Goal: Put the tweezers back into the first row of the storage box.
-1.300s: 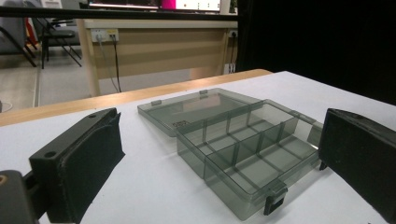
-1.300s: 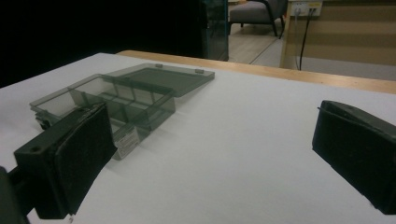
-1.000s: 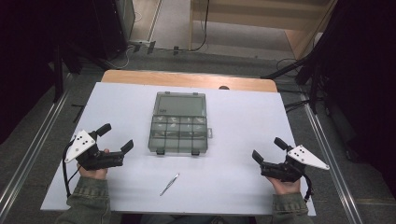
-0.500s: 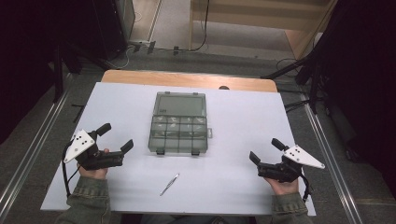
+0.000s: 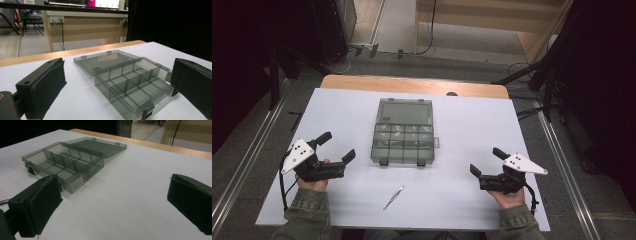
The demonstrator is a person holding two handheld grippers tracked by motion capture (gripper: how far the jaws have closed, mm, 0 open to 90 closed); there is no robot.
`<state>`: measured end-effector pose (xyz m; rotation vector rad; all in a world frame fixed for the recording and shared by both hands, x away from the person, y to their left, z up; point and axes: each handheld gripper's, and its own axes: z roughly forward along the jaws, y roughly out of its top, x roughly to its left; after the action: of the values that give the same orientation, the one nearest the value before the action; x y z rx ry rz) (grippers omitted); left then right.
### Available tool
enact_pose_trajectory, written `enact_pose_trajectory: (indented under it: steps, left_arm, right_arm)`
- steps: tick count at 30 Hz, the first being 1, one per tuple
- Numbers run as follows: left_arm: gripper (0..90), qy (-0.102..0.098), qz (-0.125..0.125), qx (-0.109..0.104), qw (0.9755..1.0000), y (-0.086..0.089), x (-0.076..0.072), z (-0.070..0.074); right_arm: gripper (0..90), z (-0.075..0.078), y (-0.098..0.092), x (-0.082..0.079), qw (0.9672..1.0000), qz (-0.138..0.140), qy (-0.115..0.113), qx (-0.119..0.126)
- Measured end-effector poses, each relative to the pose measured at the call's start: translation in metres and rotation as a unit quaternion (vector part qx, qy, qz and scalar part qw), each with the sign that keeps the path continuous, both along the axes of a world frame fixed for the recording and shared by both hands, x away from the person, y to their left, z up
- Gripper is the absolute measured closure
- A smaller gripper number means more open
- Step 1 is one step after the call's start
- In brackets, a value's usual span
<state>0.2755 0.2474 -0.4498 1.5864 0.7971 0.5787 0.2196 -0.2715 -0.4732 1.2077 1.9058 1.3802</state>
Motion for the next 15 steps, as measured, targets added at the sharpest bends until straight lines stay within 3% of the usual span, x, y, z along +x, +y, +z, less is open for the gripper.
enact_pose_trajectory:
  steps: [5,15]
  left_arm:
    - [0.0,-0.002,0.003,-0.001,1.0,0.001,-0.001,0.001]
    - [0.0,-0.001,0.003,-0.003,1.0,0.001,0.0,0.0]
  right_arm:
    - [0.0,0.005,0.008,0.003,0.9999,0.012,-0.005,0.0]
    - [0.0,0.01,0.026,0.009,0.9976,0.058,0.006,-0.037]
